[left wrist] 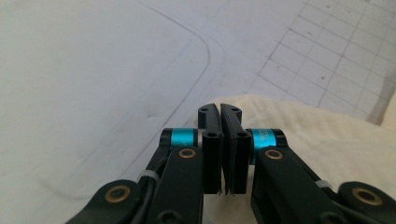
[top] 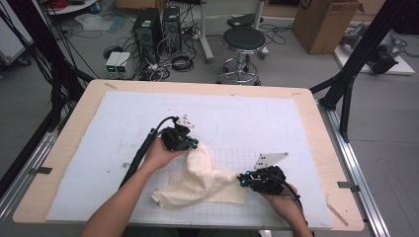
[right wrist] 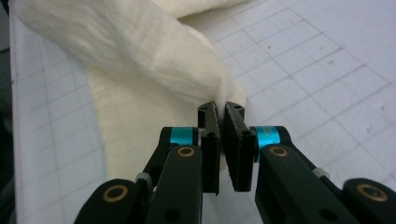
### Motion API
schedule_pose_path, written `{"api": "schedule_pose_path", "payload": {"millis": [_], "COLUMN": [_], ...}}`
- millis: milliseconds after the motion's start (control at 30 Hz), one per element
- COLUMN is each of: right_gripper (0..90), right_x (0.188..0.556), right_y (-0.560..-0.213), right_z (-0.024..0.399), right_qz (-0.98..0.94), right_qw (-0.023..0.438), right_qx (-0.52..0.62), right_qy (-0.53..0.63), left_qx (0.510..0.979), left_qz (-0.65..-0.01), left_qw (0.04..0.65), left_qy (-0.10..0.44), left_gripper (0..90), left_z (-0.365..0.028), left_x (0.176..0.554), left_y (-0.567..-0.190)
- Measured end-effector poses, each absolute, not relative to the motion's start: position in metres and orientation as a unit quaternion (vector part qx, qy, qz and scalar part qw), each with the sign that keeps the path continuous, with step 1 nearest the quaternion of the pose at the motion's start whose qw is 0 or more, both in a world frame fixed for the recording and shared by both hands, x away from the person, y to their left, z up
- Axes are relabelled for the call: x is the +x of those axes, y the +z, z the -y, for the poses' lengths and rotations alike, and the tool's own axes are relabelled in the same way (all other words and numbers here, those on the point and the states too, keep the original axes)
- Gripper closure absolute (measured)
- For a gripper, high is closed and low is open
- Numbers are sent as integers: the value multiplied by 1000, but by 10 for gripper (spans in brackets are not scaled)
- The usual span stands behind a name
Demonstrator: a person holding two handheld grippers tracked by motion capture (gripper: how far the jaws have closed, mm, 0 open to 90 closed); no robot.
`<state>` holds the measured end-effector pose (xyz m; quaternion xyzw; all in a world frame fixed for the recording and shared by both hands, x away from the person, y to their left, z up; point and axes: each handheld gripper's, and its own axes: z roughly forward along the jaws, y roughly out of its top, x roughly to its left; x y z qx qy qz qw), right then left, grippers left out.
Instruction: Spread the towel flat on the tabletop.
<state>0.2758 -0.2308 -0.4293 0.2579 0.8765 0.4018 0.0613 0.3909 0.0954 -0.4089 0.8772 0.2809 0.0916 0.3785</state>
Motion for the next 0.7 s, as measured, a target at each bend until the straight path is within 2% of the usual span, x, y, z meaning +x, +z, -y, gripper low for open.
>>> {"api": "schedule_pose_path", "payload": {"millis": [300,400,433,467,567,700], "right_gripper": [855,853,847,831,677,601], "right_x": [233,223,221,219,215,225], "right_y": [-406,-400,-401,-402,-403,-391], "right_z": [259,265,264,261,256,256], "right_qz": [-864,-861,-865,-870,-875,-860], "right_qw": [114,110,96,90,79,72], "right_qx": [276,281,278,273,262,263], "right_qy": [405,408,406,401,400,431], "left_qx": [849,847,848,850,849,852], "left_qz": [-316,-319,-319,-314,-318,-317], "left_qw": [405,408,406,405,408,400], "left_qy": [123,120,118,119,111,115], "left_gripper": [869,869,869,869,869,869], "left_z": [-142,-152,-154,-157,-167,-177], "left_x": [374,368,364,361,350,342], "left_y": [-397,-396,-396,-397,-402,-409]}}
